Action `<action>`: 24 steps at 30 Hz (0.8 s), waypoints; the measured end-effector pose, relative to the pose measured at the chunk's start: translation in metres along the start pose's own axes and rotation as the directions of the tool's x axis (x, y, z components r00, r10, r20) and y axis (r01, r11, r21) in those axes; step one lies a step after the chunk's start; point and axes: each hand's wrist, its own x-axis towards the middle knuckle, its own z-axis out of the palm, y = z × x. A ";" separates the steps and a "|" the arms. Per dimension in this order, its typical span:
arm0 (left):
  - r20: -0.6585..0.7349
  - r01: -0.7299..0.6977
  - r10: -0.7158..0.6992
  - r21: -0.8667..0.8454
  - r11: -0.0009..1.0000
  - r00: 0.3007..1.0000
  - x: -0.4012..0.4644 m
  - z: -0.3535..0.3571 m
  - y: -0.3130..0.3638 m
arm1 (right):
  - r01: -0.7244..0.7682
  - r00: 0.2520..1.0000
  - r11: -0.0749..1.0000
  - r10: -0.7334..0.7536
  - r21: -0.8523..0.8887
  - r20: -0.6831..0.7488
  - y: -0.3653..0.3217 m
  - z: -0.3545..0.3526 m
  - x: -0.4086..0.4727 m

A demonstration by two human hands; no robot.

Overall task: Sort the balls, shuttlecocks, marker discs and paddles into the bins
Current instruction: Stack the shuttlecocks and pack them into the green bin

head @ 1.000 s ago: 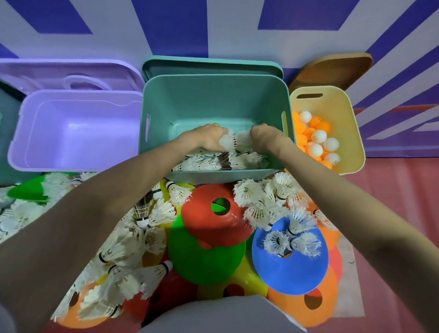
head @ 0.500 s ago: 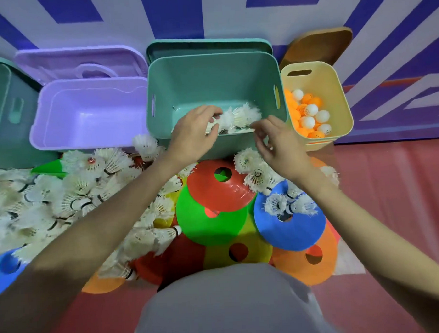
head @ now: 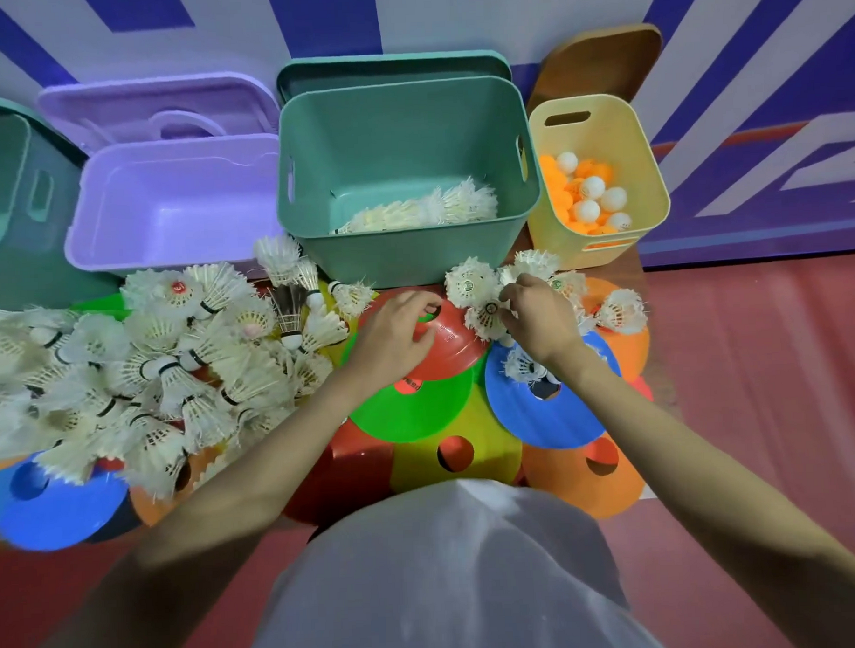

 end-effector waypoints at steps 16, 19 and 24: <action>0.008 0.090 -0.090 -0.211 0.973 0.996 -0.017 0.002 0.009 | -0.080 0.995 0.696 0.100 0.714 0.014 -0.030 -0.003 -0.022; 0.008 0.121 -0.123 -0.225 0.967 0.992 -0.023 -0.003 0.007 | -0.080 0.997 0.681 0.065 0.728 0.049 -0.036 0.003 -0.017; -0.040 0.214 -0.232 -0.266 0.940 0.972 -0.032 -0.007 -0.005 | 0.079 0.990 0.947 -0.037 0.313 -0.138 -0.020 0.011 0.000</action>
